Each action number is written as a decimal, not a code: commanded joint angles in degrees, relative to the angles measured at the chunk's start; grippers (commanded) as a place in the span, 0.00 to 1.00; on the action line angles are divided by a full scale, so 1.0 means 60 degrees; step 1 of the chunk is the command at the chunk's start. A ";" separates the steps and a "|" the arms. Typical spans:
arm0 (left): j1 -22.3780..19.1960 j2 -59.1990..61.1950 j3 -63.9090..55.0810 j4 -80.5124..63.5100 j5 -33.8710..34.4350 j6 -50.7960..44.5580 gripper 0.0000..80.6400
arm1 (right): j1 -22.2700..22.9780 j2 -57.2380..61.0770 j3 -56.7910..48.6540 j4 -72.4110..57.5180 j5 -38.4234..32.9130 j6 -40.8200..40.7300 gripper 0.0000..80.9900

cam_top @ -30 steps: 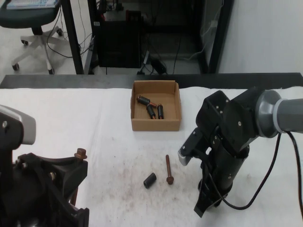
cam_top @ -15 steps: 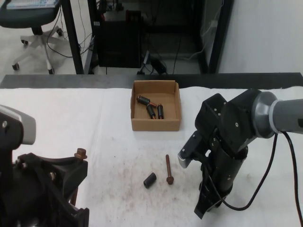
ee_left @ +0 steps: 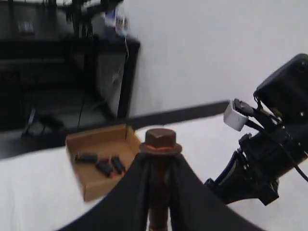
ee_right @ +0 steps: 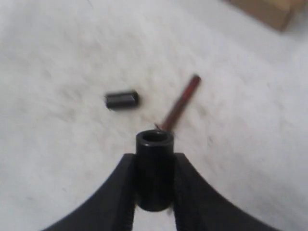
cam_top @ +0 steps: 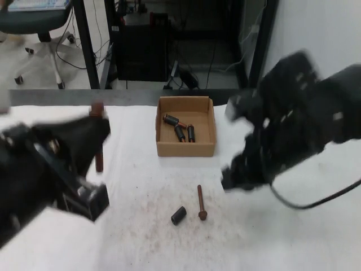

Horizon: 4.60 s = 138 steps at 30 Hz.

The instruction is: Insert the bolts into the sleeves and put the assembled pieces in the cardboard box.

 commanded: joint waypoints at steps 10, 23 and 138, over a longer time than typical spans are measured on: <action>0.0864 0.2533 -0.0047 -0.4668 0.5060 -0.2133 0.00 | 0.0018 -0.3971 0.3267 -0.6270 -0.3913 0.3386 0.01; 0.1541 0.6600 -0.0350 -1.2402 0.8197 -0.6136 0.00 | 0.0018 -0.5721 0.5676 -0.7529 -0.4109 0.1623 0.01; 0.0177 0.6949 -0.1038 -0.8865 0.7470 -0.1744 0.39 | 0.1534 -0.3709 0.5544 -1.1306 -0.1091 0.0329 0.01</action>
